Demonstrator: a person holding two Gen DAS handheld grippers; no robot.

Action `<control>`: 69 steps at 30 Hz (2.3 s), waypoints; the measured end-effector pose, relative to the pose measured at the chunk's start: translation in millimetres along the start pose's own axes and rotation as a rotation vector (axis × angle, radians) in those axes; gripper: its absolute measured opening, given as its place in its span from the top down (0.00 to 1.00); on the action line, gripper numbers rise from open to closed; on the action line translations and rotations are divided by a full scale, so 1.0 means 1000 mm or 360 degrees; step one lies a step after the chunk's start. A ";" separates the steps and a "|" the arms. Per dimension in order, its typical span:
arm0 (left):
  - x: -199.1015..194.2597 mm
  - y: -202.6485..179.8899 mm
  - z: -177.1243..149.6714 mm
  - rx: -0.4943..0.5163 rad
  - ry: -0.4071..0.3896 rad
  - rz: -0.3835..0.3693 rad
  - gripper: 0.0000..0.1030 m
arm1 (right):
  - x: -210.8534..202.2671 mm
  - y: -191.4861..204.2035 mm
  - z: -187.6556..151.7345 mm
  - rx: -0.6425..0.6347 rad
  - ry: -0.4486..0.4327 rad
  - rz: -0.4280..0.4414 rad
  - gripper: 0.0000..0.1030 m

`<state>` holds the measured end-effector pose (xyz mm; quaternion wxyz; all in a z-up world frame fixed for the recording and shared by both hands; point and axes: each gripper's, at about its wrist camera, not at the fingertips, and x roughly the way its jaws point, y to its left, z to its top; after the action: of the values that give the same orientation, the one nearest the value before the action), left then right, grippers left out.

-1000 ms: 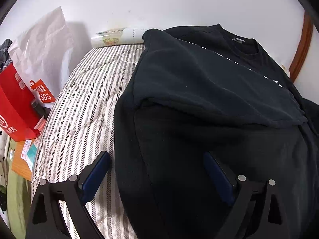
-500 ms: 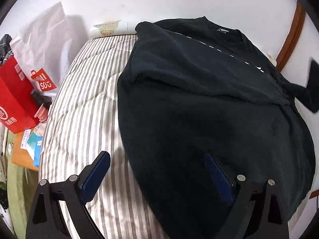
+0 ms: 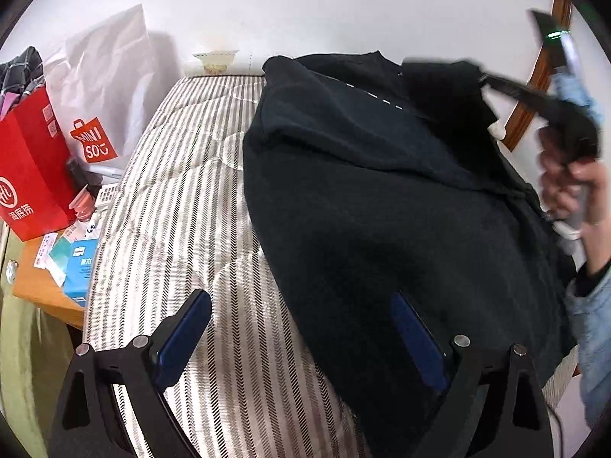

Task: Fold small clothes
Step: 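Lay the cuff on the sweatshirt body and open the right gripper, then grasp the side edge of the sweatshirt body with the left gripper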

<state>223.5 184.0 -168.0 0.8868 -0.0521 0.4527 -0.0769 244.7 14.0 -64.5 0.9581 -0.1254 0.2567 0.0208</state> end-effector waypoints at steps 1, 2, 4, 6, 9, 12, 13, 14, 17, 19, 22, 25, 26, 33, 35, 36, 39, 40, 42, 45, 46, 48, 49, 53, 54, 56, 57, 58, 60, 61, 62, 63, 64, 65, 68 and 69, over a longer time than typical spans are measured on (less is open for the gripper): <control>0.000 0.000 0.002 -0.0001 -0.0002 -0.0004 0.09 | 0.010 0.006 -0.004 -0.0022 0.0034 -0.0007 0.90; -0.001 -0.001 0.004 0.0001 -0.0003 -0.0007 0.09 | 0.022 0.011 -0.007 -0.0026 0.0072 -0.0002 0.90; -0.001 -0.006 0.011 0.0016 -0.0009 -0.0018 0.09 | 0.029 0.011 -0.011 -0.0010 0.0112 0.0021 0.78; 0.001 -0.014 0.019 0.0032 -0.0019 -0.0026 0.09 | 0.047 0.009 -0.015 -0.0008 0.0193 0.0035 0.57; 0.002 -0.031 0.031 0.0070 -0.0049 -0.0041 0.09 | 0.055 0.000 -0.031 -0.0001 0.0269 0.0136 0.33; 0.009 -0.053 0.047 0.0097 -0.0060 -0.0082 0.09 | 0.060 -0.016 -0.050 0.0063 0.0363 0.0236 0.23; 0.011 -0.058 0.050 0.0104 -0.0060 -0.0086 0.09 | 0.061 -0.020 -0.057 0.0074 0.0387 0.0272 0.23; 0.014 -0.065 0.054 0.0116 -0.0057 -0.0091 0.09 | 0.059 -0.025 -0.064 0.0076 0.0402 0.0279 0.23; 0.024 -0.089 0.064 0.0173 -0.0044 -0.0098 0.09 | 0.049 -0.042 -0.078 0.0133 0.0387 0.0274 0.21; 0.030 -0.102 0.071 0.0203 -0.0033 -0.0089 0.09 | 0.041 -0.051 -0.084 0.0119 0.0419 0.0281 0.21; 0.038 -0.122 0.081 0.0262 -0.0023 -0.0092 0.09 | 0.023 -0.070 -0.093 0.0134 0.0377 0.0267 0.21; 0.047 -0.145 0.093 0.0313 -0.0038 -0.0054 0.09 | 0.008 -0.096 -0.098 0.0192 0.0323 0.0280 0.21; 0.051 -0.152 0.097 0.0323 -0.0037 -0.0056 0.09 | 0.006 -0.105 -0.100 0.0210 0.0304 0.0258 0.21; 0.081 -0.212 0.117 0.0589 -0.0134 0.0117 0.09 | 0.022 -0.164 -0.125 0.0407 0.0313 0.0087 0.26; 0.092 -0.226 0.118 0.0688 -0.0160 0.0187 0.09 | 0.026 -0.176 -0.131 0.0476 0.0334 0.0103 0.27; 0.098 -0.233 0.117 0.0738 -0.0159 0.0220 0.09 | 0.027 -0.182 -0.134 0.0516 0.0337 0.0105 0.27; 0.118 -0.247 0.117 0.0849 -0.0170 0.0346 0.09 | 0.028 -0.192 -0.142 0.0557 0.0326 0.0042 0.27; 0.123 -0.250 0.115 0.0875 -0.0169 0.0384 0.09 | 0.027 -0.194 -0.144 0.0564 0.0320 0.0028 0.27; 0.133 -0.254 0.113 0.0907 -0.0185 0.0463 0.09 | 0.027 -0.199 -0.146 0.0610 0.0323 0.0038 0.27; 0.147 -0.259 0.115 0.0943 -0.0236 0.0577 0.19 | 0.024 -0.202 -0.146 0.0676 0.0296 0.0074 0.27; 0.149 -0.259 0.117 0.0940 -0.0254 0.0601 0.32 | 0.024 -0.203 -0.147 0.0683 0.0292 0.0075 0.27; 0.146 -0.255 0.120 0.0902 -0.0281 0.0629 0.55 | 0.025 -0.203 -0.148 0.0674 0.0293 0.0064 0.27; 0.141 -0.251 0.123 0.0865 -0.0296 0.0612 0.71 | 0.026 -0.202 -0.148 0.0667 0.0298 0.0052 0.27; 0.110 -0.217 0.140 0.0655 -0.0393 0.0568 0.81 | 0.030 -0.203 -0.152 0.0663 0.0316 0.0035 0.27; 0.105 -0.206 0.145 0.0599 -0.0410 0.0579 0.81 | 0.031 -0.204 -0.153 0.0669 0.0323 0.0035 0.28; 0.094 -0.176 0.154 0.0448 -0.0416 0.0572 0.79 | 0.032 -0.204 -0.155 0.0686 0.0333 0.0044 0.28; 0.090 -0.159 0.157 0.0375 -0.0397 0.0551 0.78 | 0.033 -0.205 -0.155 0.0693 0.0334 0.0046 0.28; 0.087 -0.140 0.159 0.0295 -0.0371 0.0527 0.77 | 0.033 -0.204 -0.155 0.0696 0.0334 0.0045 0.28; 0.083 -0.108 0.158 0.0165 -0.0329 0.0470 0.67 | 0.032 -0.204 -0.155 0.0695 0.0330 0.0043 0.28; 0.082 -0.091 0.157 0.0086 -0.0303 0.0459 0.61 | 0.032 -0.203 -0.155 0.0695 0.0329 0.0041 0.28; 0.081 -0.078 0.155 0.0027 -0.0289 0.0456 0.60 | 0.032 -0.203 -0.155 0.0695 0.0329 0.0039 0.28; 0.080 -0.066 0.153 -0.0028 -0.0271 0.0460 0.60 | 0.032 -0.203 -0.155 0.0694 0.0330 0.0039 0.28; 0.080 -0.055 0.152 -0.0058 -0.0245 0.0452 0.60 | 0.032 -0.202 -0.155 0.0692 0.0332 0.0038 0.28; 0.081 -0.047 0.151 -0.0080 -0.0229 0.0439 0.60 | 0.032 -0.202 -0.155 0.0690 0.0334 0.0035 0.28; 0.085 -0.033 0.149 -0.0123 -0.0212 0.0420 0.60 | 0.032 -0.202 -0.154 0.0689 0.0332 0.0033 0.28; 0.086 -0.029 0.150 -0.0140 -0.0205 0.0414 0.59 | 0.032 -0.202 -0.155 0.0691 0.0331 0.0032 0.28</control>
<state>392.6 142.7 -144.2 0.9133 -0.0367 0.4009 0.0621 218.0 -220.8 -163.4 0.9307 0.0845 0.3537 -0.0383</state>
